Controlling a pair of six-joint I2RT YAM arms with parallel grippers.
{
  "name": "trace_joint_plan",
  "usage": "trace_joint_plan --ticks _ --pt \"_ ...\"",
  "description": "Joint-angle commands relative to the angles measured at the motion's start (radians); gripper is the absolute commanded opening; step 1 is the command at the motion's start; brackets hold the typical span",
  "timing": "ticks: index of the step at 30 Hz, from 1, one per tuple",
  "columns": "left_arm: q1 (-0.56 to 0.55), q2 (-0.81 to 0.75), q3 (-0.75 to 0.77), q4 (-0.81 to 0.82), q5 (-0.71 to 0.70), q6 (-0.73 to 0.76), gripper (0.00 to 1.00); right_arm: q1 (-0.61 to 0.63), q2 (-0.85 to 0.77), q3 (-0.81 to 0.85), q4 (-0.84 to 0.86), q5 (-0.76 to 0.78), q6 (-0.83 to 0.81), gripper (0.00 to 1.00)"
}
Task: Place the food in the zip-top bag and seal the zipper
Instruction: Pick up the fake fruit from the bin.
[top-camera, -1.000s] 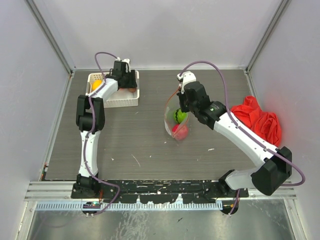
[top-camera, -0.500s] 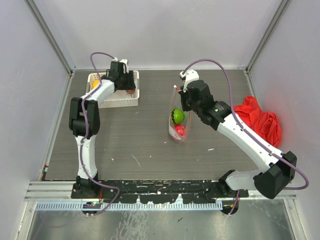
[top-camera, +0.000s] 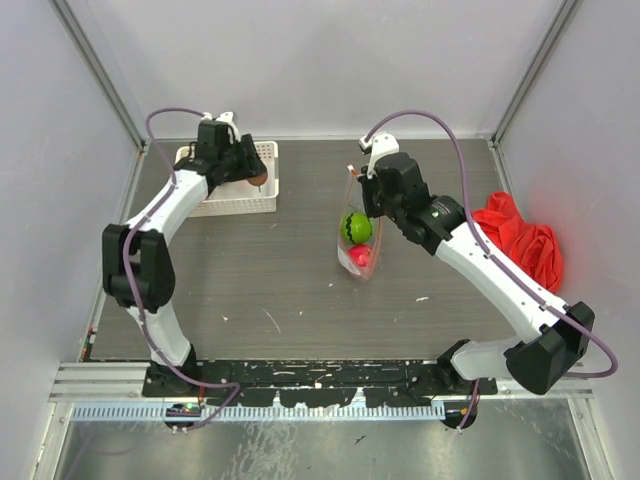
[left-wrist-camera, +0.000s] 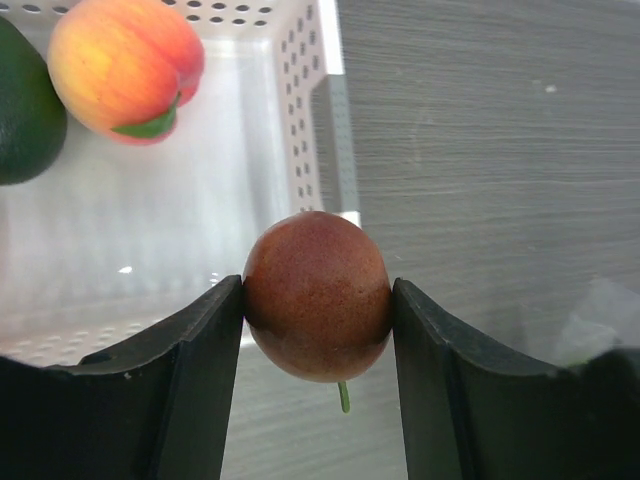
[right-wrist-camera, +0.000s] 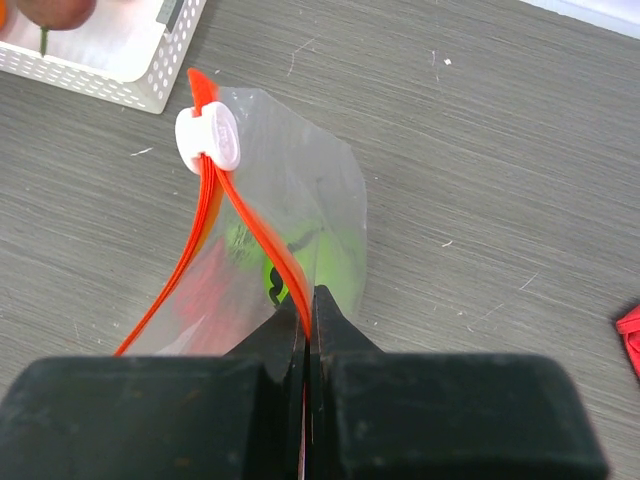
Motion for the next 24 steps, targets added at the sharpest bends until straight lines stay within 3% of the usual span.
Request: trace_joint_plan --ticks 1,14,24 --pt "-0.02 -0.156 -0.066 0.091 0.097 -0.118 0.05 -0.004 0.005 0.069 0.006 0.015 -0.016 0.0" --pt "-0.104 -0.435 -0.185 0.107 0.195 -0.152 0.04 -0.003 0.042 0.074 0.01 0.018 0.011 0.0" --pt "-0.272 -0.625 -0.213 0.125 0.195 -0.107 0.06 -0.003 0.065 0.076 0.026 0.001 0.043 0.0"
